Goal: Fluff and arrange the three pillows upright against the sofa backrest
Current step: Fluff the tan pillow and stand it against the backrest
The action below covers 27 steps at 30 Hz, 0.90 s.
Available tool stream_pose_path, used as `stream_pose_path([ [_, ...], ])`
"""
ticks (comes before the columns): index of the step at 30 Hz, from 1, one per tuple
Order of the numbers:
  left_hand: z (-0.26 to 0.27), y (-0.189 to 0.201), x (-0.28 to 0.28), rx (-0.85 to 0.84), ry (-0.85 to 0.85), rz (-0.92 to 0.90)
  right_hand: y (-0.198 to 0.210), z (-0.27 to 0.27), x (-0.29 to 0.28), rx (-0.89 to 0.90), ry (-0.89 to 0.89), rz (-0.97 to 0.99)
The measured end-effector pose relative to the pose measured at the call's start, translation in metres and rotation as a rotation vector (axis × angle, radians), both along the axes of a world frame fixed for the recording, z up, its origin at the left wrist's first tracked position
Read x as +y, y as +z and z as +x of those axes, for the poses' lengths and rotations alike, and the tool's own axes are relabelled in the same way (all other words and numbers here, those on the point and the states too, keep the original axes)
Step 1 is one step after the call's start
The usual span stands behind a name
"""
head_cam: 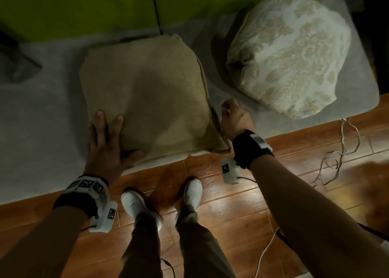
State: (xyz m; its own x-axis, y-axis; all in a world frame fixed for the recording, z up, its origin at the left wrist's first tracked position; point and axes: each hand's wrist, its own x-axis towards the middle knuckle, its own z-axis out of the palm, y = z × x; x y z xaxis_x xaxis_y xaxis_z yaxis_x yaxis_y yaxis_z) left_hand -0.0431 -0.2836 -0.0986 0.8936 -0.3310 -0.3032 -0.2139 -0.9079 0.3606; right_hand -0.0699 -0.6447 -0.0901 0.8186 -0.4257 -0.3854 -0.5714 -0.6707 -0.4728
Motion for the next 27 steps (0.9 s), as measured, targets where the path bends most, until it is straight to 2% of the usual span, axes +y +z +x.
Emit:
stream_pose_path([
  [2, 0.002, 0.020, -0.011, -0.144, 0.096, -0.076, 0.016, -0.005, 0.027, -0.229, 0.210, -0.102],
  [4, 0.010, 0.034, -0.029, -0.281, 0.114, -0.118, 0.032, -0.009, 0.061, -0.392, 0.505, -0.149],
  [5, 0.015, 0.038, -0.039, -0.295, 0.115, -0.115, 0.035, -0.007, 0.079, -0.432, 0.623, -0.171],
  [7, 0.026, 0.034, -0.052, -0.272, 0.136, -0.054, 0.027, 0.005, 0.106, -0.386, 0.722, -0.208],
  [10, 0.038, 0.007, -0.049, -0.159, 0.193, 0.040, -0.006, 0.026, 0.116, -0.223, 0.657, -0.208],
  [12, 0.035, -0.011, -0.040, -0.110, 0.166, 0.088, -0.027, 0.031, 0.114, -0.157, 0.663, -0.228],
  [17, 0.036, -0.046, -0.032, -0.072, 0.118, 0.158, -0.061, 0.023, 0.095, -0.115, 0.732, -0.286],
  [22, 0.044, -0.058, -0.037, -0.024, 0.086, 0.200, -0.072, 0.016, 0.067, -0.024, 0.636, -0.270],
  [27, 0.050, -0.052, -0.036, 0.079, 0.065, 0.204, -0.067, 0.015, 0.067, 0.073, 0.630, -0.203],
])
